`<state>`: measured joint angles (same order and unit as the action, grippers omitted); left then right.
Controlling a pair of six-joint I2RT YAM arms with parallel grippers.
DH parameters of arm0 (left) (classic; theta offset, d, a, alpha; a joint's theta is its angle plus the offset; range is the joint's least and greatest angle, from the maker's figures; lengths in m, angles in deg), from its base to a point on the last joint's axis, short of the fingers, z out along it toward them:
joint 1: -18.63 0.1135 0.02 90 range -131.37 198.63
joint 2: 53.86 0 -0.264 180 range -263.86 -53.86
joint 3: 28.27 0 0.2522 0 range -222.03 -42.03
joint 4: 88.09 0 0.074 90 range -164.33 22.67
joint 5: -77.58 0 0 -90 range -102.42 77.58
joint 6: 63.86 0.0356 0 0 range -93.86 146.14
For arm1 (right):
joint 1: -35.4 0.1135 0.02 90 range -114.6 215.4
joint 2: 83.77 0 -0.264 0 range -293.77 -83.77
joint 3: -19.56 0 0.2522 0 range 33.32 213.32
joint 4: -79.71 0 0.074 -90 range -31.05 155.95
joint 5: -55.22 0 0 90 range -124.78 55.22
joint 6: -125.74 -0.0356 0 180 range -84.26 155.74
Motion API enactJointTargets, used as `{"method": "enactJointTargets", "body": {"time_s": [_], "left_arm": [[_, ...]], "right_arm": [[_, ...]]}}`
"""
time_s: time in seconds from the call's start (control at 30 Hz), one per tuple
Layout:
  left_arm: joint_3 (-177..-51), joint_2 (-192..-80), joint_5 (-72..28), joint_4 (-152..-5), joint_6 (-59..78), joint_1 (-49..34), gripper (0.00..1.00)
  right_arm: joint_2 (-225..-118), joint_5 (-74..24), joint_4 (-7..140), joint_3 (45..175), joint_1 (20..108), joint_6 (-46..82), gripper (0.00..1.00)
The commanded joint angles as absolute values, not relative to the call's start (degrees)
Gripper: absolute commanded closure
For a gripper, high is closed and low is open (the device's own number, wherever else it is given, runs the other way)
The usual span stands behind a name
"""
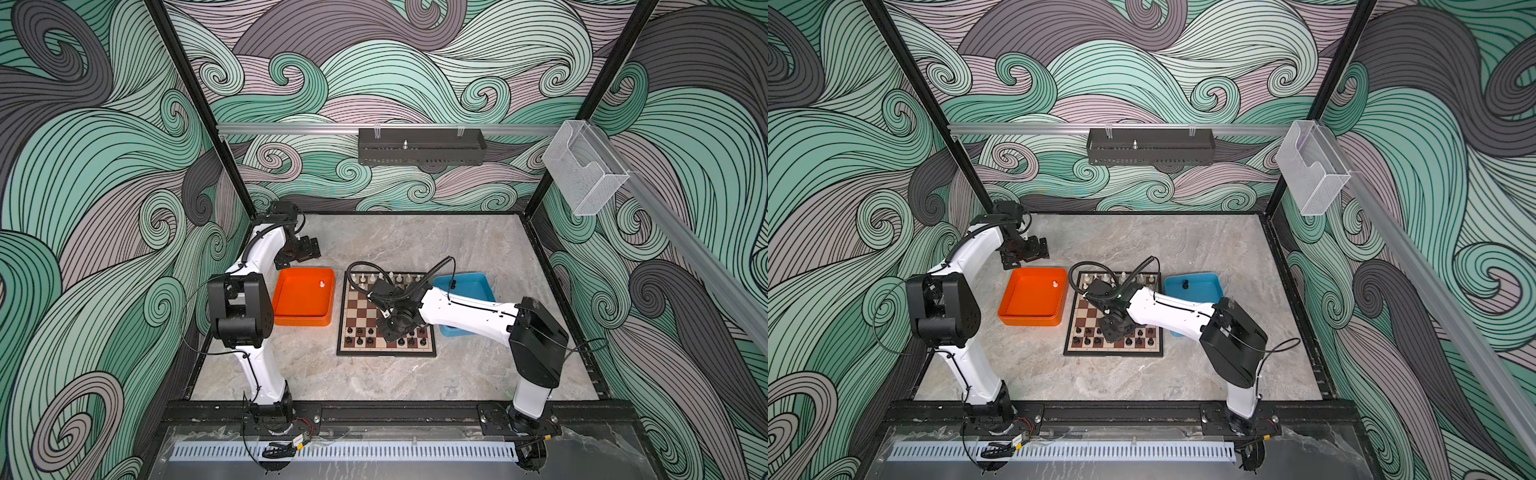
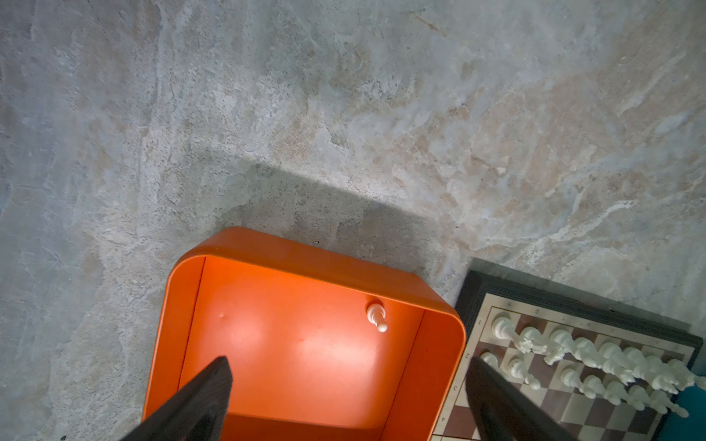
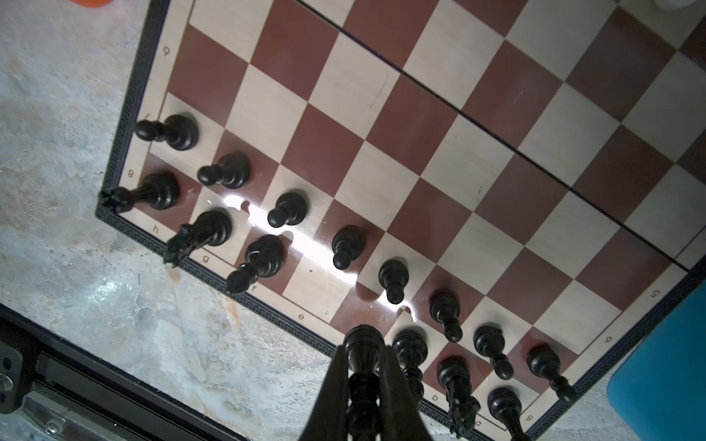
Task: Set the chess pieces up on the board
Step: 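Lower the black king onto the empty near-row square with the right gripper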
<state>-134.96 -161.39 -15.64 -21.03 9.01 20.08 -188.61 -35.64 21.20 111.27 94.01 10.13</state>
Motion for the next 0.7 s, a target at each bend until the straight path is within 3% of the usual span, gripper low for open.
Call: {"method": "enactJointTargets", "body": {"time_s": [0.0, 0.67], "left_arm": [[-136.3, -162.3, -15.5, -20.4, 8.7, 20.5, 0.02], [-136.2, -162.2, -15.7, -20.5, 8.6, 20.5, 0.02]], "right_arm": [[-189.4, -34.8, 21.2, 110.8, 94.3, 9.6, 0.86], [-190.8, -33.7, 21.3, 110.4, 94.1, 9.0, 0.86]]}}
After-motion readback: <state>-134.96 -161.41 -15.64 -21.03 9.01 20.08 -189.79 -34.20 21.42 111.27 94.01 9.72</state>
